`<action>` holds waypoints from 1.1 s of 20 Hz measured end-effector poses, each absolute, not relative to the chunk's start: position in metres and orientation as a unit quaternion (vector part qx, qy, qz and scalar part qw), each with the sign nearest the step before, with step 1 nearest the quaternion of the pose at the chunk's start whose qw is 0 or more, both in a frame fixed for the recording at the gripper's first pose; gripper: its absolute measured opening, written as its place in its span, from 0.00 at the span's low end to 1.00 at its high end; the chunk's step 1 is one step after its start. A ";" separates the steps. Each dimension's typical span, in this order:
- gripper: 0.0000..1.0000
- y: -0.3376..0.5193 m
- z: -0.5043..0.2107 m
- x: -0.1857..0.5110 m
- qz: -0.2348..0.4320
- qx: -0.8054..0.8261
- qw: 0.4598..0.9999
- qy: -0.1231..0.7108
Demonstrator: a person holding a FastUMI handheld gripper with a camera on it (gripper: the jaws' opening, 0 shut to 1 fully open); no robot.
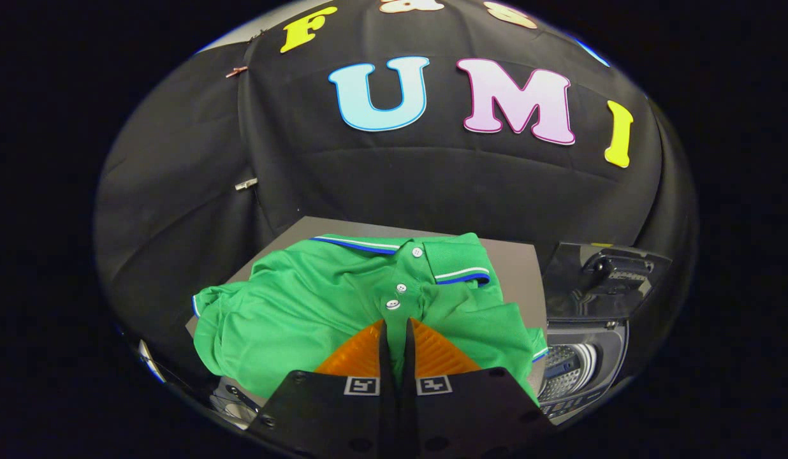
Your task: Put the clothes into the washing machine and then close the washing machine lid.
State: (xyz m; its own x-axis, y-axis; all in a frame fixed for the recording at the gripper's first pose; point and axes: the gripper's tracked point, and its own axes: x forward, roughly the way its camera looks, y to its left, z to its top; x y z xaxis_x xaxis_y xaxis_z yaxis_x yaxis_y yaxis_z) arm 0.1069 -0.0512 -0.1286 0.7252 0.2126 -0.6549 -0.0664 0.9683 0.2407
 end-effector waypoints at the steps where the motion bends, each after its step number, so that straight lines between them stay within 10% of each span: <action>1: 0.06 -0.051 -0.122 0.107 0.083 0.082 0.928 0.353; 22: 0.06 -0.178 -0.064 0.078 0.054 0.128 0.932 0.334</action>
